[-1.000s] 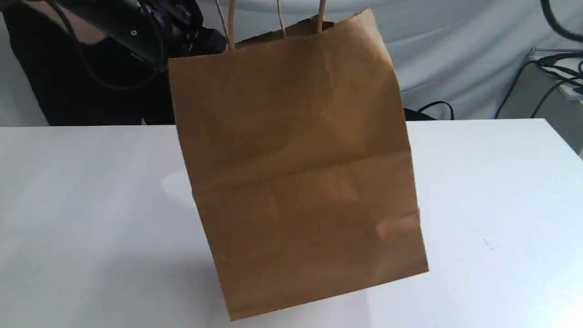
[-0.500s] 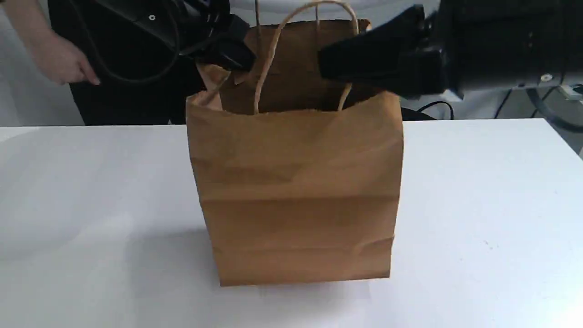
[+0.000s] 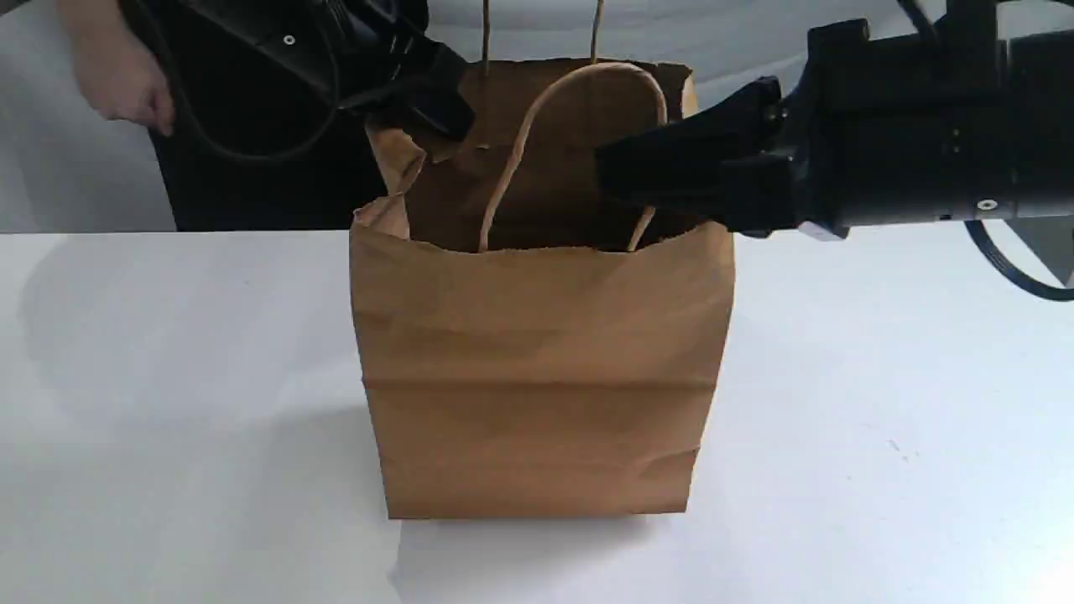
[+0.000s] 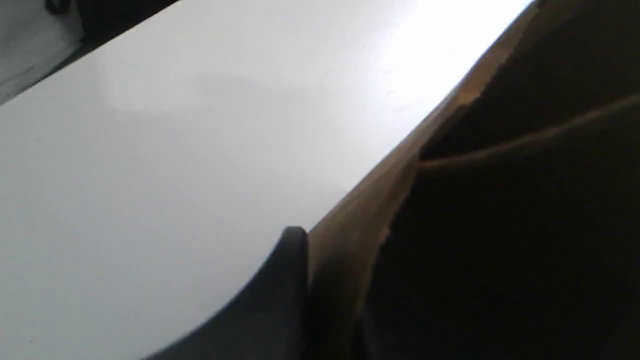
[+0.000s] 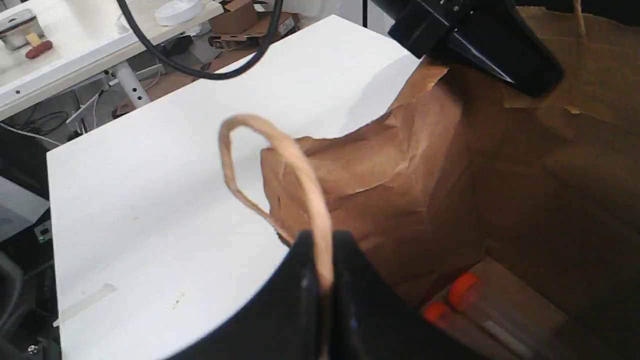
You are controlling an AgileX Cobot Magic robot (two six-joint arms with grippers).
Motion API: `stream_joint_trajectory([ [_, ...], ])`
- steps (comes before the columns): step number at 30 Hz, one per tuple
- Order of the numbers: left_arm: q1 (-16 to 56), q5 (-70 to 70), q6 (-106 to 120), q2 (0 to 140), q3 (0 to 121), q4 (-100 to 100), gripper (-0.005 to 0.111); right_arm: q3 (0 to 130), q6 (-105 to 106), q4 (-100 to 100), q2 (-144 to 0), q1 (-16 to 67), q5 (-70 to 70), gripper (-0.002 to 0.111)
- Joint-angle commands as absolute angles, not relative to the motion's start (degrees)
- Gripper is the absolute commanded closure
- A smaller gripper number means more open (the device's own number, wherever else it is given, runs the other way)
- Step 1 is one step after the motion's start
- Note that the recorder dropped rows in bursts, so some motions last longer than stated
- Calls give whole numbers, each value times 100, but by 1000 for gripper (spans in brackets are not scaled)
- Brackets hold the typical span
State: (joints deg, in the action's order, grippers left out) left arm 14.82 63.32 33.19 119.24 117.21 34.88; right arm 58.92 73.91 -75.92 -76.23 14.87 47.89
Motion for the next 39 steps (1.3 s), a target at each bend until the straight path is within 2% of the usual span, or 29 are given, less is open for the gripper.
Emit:
stream_joint_trajectory([
  [1, 1493, 6310, 3301, 11923, 11759, 3498, 93, 5844, 7439, -7620, -7580, 1478, 4774, 108],
  [8, 1493, 6246, 2975, 12122, 11759, 3500, 54, 5844, 7428, -7620, -7580, 1478, 4775, 108],
  [10, 1493, 6174, 2857, 12122, 11759, 3500, 49, 5844, 7428, -7620, -7580, 1478, 4775, 108],
  [39, 1483, 6192, 2814, 11732, 11759, 3195, 49, 5844, 7170, -7534, -7580, 1478, 4701, 108],
])
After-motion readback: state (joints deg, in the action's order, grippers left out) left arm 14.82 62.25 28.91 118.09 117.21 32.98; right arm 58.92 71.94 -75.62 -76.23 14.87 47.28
